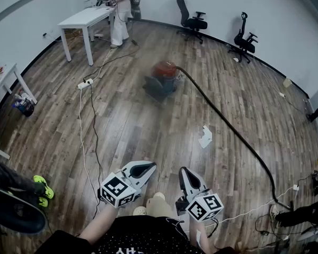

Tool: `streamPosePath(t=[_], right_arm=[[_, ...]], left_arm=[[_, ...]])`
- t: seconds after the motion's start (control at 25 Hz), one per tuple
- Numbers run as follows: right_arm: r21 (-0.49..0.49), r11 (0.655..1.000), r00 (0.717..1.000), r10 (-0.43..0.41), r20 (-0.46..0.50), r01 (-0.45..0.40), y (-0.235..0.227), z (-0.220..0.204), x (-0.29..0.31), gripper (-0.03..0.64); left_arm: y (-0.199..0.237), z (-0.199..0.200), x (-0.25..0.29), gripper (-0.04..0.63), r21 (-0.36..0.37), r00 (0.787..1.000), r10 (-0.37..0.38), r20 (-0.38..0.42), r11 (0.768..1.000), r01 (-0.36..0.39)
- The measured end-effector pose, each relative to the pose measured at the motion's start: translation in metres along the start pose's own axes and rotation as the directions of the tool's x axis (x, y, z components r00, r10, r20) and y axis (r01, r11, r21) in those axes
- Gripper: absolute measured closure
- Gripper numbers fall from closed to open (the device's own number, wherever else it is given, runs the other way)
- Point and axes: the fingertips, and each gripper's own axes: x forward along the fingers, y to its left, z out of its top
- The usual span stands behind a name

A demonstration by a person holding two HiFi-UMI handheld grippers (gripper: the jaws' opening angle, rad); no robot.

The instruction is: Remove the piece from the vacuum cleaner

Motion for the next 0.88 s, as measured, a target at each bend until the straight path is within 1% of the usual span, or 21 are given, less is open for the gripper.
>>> streamPosePath(t=[0.2,0.32,0.48,0.88], right_arm=[[0.005,1.000,1.000,0.006,0.006,-0.006,-0.015,0.008,0.027,0.607],[0.014,1.000,1.000,0.011,0.006,-0.011,-0.032,0.013,0.050,0.607],[0.021,0.999,0.999,0.045,0.008,-0.045,-0.053,0.028,0.090,0.607],[0.010,0.996,0.995,0.089,-0.037,-0.088,-0.128,0.068,0.195,0.607]], left_arm=[[0.026,0.007,0.017,0.589,0.011,1.000,0.004,-0.001,1.000,-0.004],[0.048,0.009,0.033,0.589,0.006,1.000,0.024,-0.003,1.000,-0.024],[0.083,0.017,0.058,0.589,-0.013,0.999,0.042,-0.002,0.999,-0.042],[0.179,0.045,0.137,0.589,-0.014,0.995,0.098,-0.010,0.995,-0.098]])
